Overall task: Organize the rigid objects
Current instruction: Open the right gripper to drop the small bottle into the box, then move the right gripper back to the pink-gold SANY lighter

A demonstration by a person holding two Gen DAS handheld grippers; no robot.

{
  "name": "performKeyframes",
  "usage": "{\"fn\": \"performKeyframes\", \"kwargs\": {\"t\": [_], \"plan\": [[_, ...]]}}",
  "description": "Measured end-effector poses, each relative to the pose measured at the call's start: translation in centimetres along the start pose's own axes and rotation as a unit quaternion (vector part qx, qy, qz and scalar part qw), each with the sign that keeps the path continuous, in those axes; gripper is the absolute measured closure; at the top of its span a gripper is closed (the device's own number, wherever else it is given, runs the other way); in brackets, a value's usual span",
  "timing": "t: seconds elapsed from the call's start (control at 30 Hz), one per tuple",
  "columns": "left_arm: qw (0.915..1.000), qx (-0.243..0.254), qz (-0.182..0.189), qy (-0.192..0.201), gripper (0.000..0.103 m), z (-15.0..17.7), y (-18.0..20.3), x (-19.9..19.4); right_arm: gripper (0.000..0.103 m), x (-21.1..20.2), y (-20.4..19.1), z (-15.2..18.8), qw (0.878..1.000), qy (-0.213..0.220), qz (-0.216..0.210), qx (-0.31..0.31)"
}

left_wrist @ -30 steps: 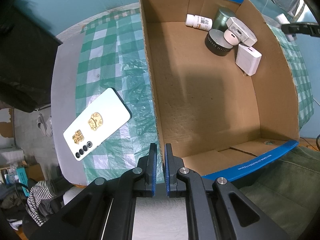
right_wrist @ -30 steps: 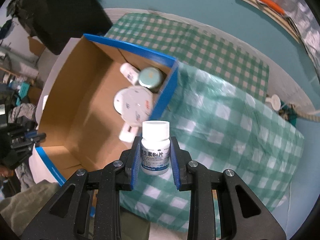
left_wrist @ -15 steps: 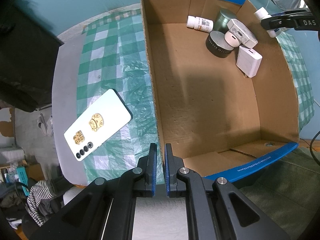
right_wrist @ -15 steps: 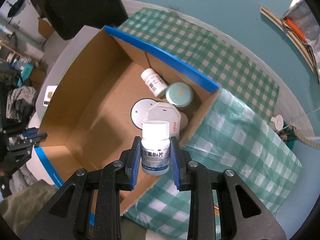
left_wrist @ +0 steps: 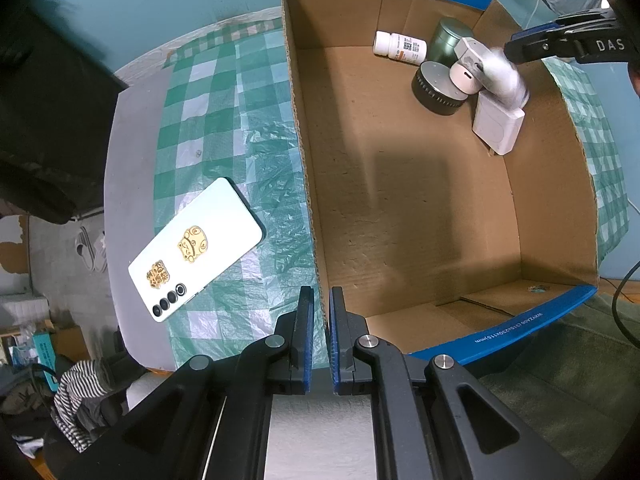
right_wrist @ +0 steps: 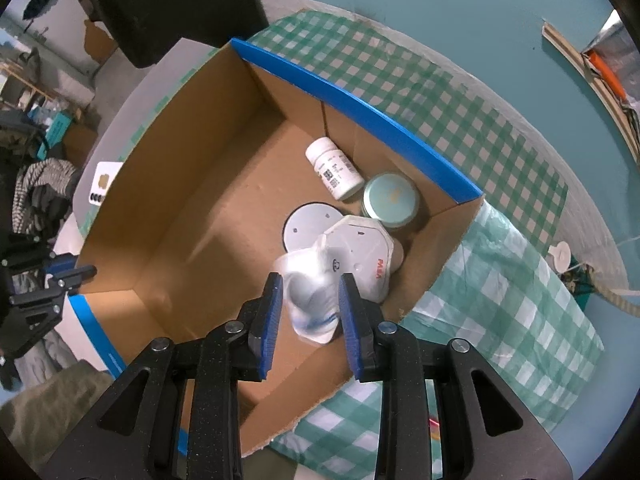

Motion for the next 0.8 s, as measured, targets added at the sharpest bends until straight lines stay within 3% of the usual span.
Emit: {"fn": "performKeyframes", "kwargs": {"t": [0.07,0.4,0.6,0.67,0.8], "plan": [[1.0,0.0,0.0,0.0,0.096,0.1,0.1,0.0,0.065,-0.3,0.0,-0.1,1.0,0.005,0.001,0.002],[1.0,0.0,0.0,0.0,0.096,0.0,0.0,0.0,0.063,-1.3,0.4,-0.2,1.0,0.018,-0.004,0.015],[1.0,0.0,0.0,0.0,0.096,0.0,0.0,0.0,0.054,-2.3,1.0,0.4,0.999,0.029,-0.003,0.026],[1.0,0.0,0.0,0.0,0.096,0.0,0.0,0.0,0.046,-2.6,1.4,0.7,0.999,0.031,0.0,0.033],[1.0,0.0,0.0,0.0,0.096,0.0,0.1,0.0,0.043,-3.3,2.7,1.8,0.998,0.041,-0.001,0.053]]}}
Point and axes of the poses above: each gripper's, at about its wrist camera, not at the fingertips, and x roughly the way its jaws point, y to its right, z to its underside, the point moved 9 cm from there along x, roughly the way its jaws point, and after that the axes turned 11 degrees about -y, right-handed, at the moved point
